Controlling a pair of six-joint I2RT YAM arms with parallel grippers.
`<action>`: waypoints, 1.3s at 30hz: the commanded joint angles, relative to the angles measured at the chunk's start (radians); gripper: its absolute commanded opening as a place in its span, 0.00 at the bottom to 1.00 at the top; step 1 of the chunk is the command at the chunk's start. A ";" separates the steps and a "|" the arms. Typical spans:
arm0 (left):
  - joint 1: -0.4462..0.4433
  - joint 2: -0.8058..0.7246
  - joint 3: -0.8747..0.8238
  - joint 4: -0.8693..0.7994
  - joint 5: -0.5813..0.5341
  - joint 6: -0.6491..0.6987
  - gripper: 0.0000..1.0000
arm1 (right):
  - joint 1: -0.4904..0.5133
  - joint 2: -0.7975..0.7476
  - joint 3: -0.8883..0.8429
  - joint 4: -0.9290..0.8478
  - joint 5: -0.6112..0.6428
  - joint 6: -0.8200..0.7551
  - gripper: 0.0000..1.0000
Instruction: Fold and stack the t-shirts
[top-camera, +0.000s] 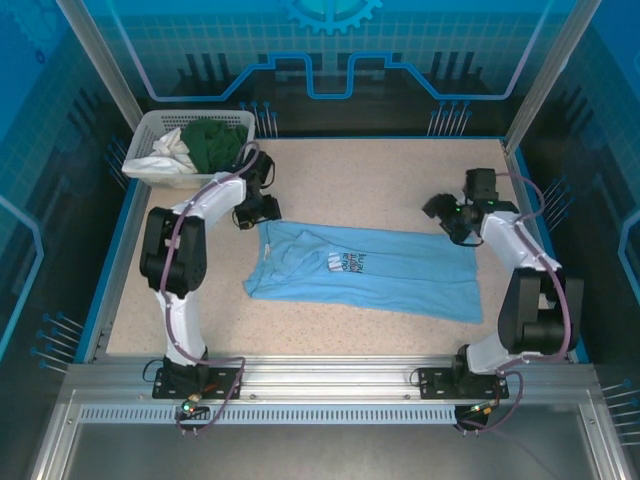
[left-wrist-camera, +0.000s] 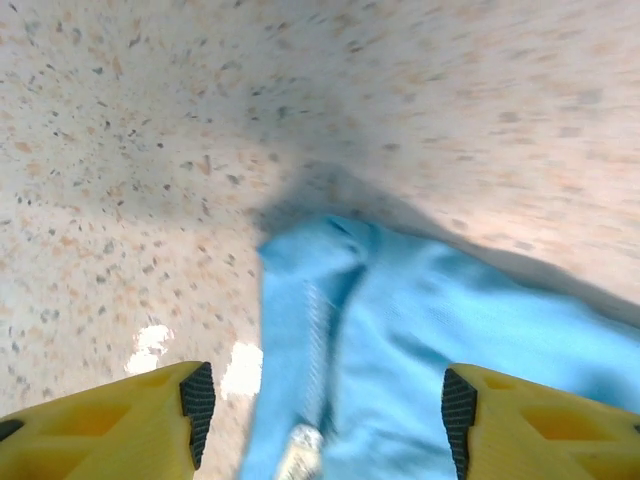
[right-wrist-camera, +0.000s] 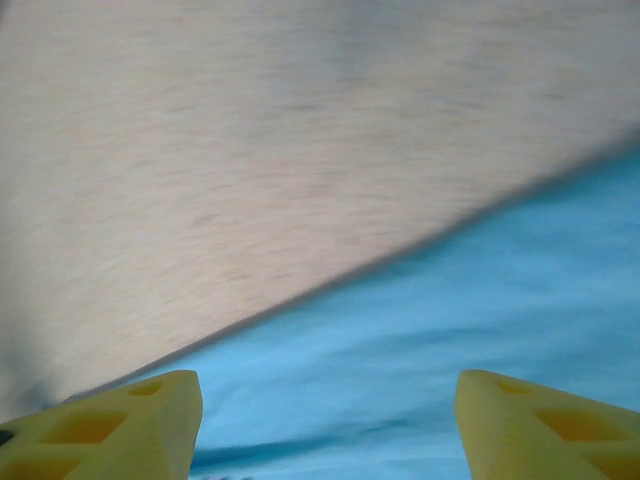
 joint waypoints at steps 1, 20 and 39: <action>-0.010 -0.097 -0.016 -0.003 0.148 -0.040 0.58 | 0.163 0.050 0.011 0.163 -0.061 0.004 0.67; 0.025 0.166 0.039 0.021 0.298 -0.116 0.25 | 0.606 0.752 0.740 -0.099 -0.237 -0.228 0.40; 0.027 0.196 -0.001 0.020 0.290 -0.079 0.25 | 0.616 0.863 0.869 -0.188 -0.176 -0.320 0.43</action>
